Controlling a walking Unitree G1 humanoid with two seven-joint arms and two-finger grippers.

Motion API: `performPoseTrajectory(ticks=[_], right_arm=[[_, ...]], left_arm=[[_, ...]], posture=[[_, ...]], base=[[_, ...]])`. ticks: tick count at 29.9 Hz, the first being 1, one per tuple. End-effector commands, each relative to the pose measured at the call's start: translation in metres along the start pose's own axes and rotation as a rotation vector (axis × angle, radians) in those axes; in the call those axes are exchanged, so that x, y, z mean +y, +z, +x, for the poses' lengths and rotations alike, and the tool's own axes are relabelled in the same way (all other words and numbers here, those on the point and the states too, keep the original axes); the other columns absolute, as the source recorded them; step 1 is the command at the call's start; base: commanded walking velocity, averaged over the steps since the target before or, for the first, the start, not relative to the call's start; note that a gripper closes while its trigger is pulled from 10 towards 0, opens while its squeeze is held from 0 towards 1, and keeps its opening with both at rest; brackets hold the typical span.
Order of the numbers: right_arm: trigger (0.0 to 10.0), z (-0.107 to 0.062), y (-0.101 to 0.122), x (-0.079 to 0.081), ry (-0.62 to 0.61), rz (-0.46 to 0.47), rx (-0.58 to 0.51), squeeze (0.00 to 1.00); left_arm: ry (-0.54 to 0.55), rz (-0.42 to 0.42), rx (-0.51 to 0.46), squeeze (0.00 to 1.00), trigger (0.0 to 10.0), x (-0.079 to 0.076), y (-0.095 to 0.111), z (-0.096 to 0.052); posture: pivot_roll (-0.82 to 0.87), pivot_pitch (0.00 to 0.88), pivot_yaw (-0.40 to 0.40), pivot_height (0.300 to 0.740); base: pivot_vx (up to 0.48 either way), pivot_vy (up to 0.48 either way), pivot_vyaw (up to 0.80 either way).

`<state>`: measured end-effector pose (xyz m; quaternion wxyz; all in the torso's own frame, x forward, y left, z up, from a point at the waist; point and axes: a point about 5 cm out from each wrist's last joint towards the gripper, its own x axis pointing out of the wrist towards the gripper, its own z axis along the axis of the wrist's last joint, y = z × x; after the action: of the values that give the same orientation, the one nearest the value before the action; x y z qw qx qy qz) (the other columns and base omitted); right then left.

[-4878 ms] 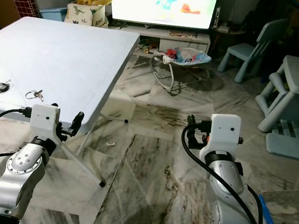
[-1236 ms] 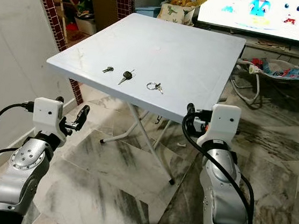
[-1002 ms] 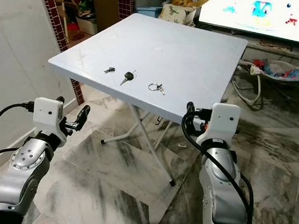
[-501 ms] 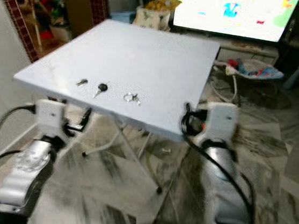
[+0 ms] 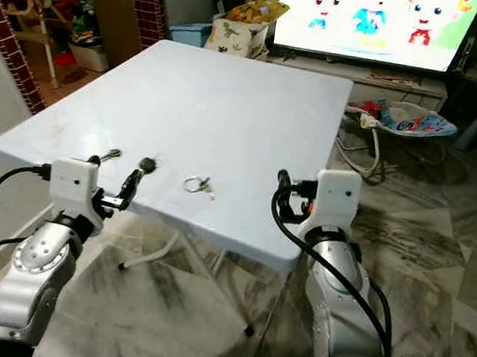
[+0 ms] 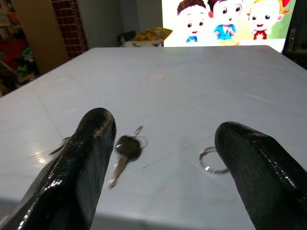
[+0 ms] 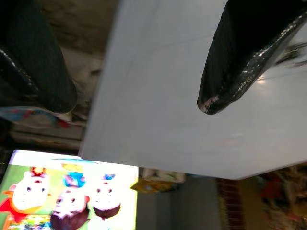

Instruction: Hang keys on a hook

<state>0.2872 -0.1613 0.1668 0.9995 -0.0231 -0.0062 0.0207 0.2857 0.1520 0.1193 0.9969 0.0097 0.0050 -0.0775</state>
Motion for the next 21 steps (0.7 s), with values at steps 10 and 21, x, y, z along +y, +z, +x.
performPoseTrajectory(ticks=[10, 21], right_arm=[[10.0, 0.004, 0.015, 0.017, 0.079, -0.034, -0.055, 0.0], [10.0, 0.0, 0.012, 0.018, 0.088, -0.04, 0.002, 0.0]], left_arm=[[0.099, 0.063, -0.006, 0.0, 10.0, 0.013, 0.004, -0.009], [0.104, 0.08, 0.012, 0.0, 10.0, 0.009, 0.002, -0.011]], posture=[[-0.06, 0.0, 0.031, 0.74], [-0.07, 0.005, 0.036, 0.74]], base=[[0.155, 0.0, 0.0], [0.0, 0.0, 0.07]])
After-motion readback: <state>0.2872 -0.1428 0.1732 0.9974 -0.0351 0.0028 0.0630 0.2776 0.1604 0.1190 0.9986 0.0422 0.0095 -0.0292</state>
